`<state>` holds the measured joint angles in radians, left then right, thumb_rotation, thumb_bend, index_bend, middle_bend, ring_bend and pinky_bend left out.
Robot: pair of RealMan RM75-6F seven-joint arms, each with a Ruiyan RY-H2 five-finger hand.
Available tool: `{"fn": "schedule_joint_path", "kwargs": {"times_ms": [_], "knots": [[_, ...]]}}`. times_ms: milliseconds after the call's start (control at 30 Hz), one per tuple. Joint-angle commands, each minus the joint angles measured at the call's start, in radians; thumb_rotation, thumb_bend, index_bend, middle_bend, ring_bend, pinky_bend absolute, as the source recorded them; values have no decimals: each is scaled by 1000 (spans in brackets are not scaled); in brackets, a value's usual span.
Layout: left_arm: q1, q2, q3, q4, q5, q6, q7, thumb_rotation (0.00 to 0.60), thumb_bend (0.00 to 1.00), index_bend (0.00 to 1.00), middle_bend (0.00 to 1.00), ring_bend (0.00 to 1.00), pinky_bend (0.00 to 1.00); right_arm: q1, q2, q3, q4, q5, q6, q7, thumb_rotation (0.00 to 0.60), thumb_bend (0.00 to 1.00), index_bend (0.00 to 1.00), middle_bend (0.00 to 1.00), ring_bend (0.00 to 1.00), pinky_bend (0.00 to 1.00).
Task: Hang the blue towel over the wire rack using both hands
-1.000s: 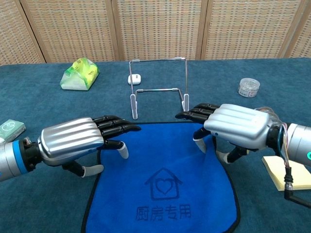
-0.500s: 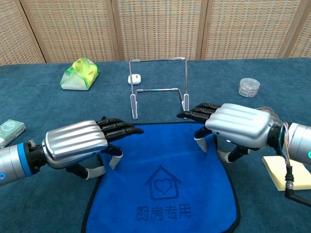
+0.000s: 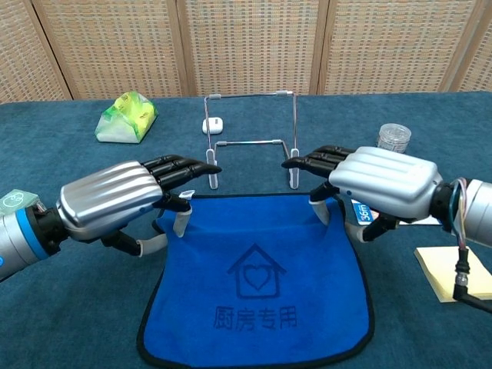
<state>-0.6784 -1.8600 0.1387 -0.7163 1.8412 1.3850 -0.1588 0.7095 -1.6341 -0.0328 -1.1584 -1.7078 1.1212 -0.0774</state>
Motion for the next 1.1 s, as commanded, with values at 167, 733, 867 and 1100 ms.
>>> {"fn": "schedule_joint_path", "kwargs": {"times_ms": [167, 733, 867, 1100], "knots": [[-4, 36, -44, -57, -29, 40, -5, 600, 449, 756, 0, 0, 59, 0, 56, 41, -81, 21, 26, -15, 600, 534, 626, 0, 0, 0], [-79, 220, -248, -384, -146, 28, 127, 600, 450, 757, 0, 0, 50, 51, 251, 226, -349, 168, -8, -88, 600, 536, 629, 0, 0, 0], [-99, 239, -275, -411, -156, 11, 152, 600, 449, 757, 0, 0, 49, 65, 269, 253, -371, 204, -30, -103, 600, 535, 629, 0, 0, 0], [-147, 277, -335, -461, -181, -23, 194, 600, 449, 757, 0, 0, 49, 99, 299, 316, -402, 274, -59, -130, 600, 535, 629, 0, 0, 0]]}}
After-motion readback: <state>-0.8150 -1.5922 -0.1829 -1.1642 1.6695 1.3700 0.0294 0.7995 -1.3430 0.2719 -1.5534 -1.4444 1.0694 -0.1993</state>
